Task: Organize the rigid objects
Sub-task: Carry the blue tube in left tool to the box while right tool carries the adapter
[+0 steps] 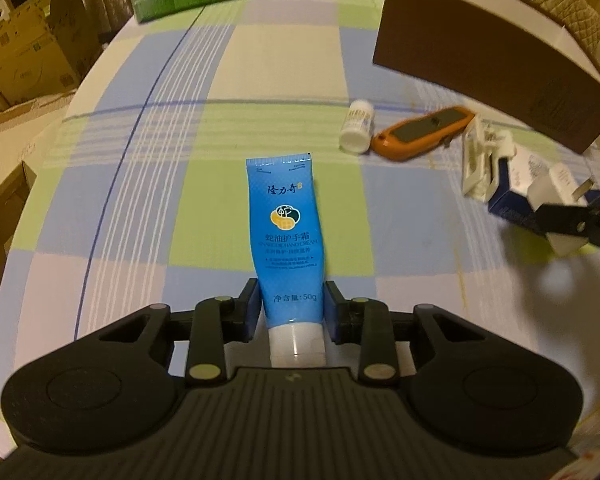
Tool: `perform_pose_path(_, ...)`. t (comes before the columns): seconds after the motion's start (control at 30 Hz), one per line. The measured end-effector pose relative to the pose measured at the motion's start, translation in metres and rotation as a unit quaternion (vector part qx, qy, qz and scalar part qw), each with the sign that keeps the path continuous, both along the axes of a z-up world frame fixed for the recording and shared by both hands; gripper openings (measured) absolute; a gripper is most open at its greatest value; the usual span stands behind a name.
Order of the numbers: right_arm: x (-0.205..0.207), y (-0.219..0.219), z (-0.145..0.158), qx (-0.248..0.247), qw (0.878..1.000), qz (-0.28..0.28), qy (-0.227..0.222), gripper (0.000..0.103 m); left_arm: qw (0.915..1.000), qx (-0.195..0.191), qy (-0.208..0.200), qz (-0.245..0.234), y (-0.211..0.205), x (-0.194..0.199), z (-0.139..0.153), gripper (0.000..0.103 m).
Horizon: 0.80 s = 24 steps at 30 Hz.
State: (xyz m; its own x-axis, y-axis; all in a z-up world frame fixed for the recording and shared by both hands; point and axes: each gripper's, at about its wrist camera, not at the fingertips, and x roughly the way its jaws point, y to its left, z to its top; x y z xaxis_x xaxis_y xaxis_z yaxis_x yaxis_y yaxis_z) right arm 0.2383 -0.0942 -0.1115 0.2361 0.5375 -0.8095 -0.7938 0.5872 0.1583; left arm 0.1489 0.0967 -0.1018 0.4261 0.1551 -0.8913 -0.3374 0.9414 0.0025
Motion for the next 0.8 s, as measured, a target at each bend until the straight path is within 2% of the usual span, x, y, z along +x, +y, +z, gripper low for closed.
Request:
perform_pose_path(0.43, 0.007, -0.005, 0.020, 0.021, 1.000, -0.009, -0.018, 0.046, 0.9961, 0.006, -0.075, -0.045, -0.018, 0.023, 0.059, 0.028)
perform_pose_path(0.8, 0.034, -0.021, 0.049, 0.049, 0.997, -0.034, -0.046, 0.046, 0.9850, 0.016, -0.122, -0.121, -0.050, 0.078, 0.094, 0.028)
